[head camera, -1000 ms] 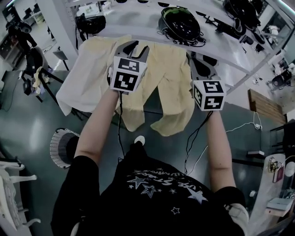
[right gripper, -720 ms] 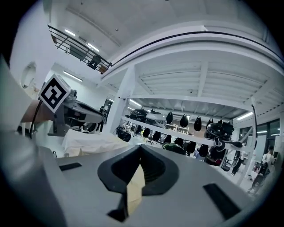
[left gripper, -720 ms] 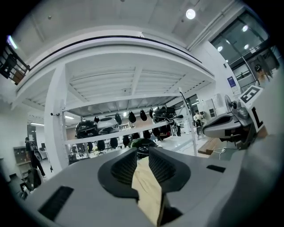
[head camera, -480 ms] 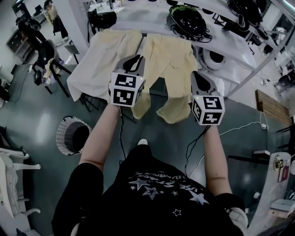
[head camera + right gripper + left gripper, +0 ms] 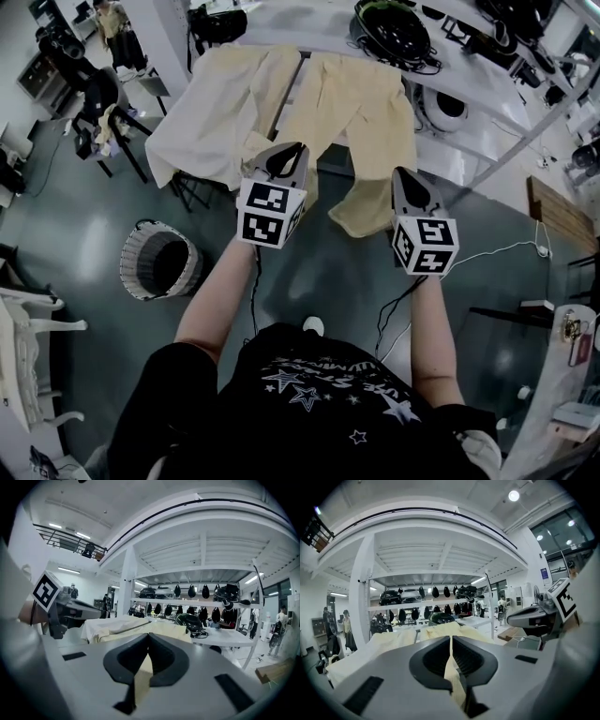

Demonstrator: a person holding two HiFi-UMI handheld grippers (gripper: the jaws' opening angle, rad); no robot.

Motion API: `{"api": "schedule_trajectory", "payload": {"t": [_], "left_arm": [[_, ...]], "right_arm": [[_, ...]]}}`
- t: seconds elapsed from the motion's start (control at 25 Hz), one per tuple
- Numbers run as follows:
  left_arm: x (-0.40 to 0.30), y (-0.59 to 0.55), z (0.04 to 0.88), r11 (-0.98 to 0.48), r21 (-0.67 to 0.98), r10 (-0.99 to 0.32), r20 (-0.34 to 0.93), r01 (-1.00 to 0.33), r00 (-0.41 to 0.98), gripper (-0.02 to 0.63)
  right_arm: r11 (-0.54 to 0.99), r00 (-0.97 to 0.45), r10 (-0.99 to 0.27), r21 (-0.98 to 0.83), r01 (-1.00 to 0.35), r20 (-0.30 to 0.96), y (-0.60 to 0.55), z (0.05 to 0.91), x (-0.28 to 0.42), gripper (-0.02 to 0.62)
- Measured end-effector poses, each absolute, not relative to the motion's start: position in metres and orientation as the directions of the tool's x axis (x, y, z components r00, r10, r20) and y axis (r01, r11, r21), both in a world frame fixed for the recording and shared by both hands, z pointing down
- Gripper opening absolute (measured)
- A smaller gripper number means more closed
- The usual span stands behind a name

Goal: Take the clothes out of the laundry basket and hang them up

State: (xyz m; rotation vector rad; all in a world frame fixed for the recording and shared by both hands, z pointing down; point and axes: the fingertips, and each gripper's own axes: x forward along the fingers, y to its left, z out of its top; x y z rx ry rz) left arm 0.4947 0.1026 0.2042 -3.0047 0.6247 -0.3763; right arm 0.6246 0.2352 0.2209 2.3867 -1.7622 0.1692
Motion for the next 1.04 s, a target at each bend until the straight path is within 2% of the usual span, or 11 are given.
{"api": "schedule_trajectory", "payload": {"t": [0.4,0.68,1.04], "left_arm": [[0.392,0.145,0.263,-0.937,-0.030,-0.338,0.332,-0.348,0.881,0.032],[0.320,0.181,0.277,-0.946,0.006,-0.302,0.346,-0.324,0.888,0.032],[0.271,0.237,0.276,-0.968,0.025,-0.223,0.357,-0.248,0.907,0.032]], "right_arm": [[-0.282,0.278,-0.922,0.023,-0.959,0.269,0.249,0.255,0.538,0.008],[-0.300,0.289,-0.909,0.009,-0.954,0.300,0.286,0.270,0.465,0.008],[-0.309,0.300,-0.900,0.021,-0.951,0.317,0.334,0.265,0.396,0.008]]}}
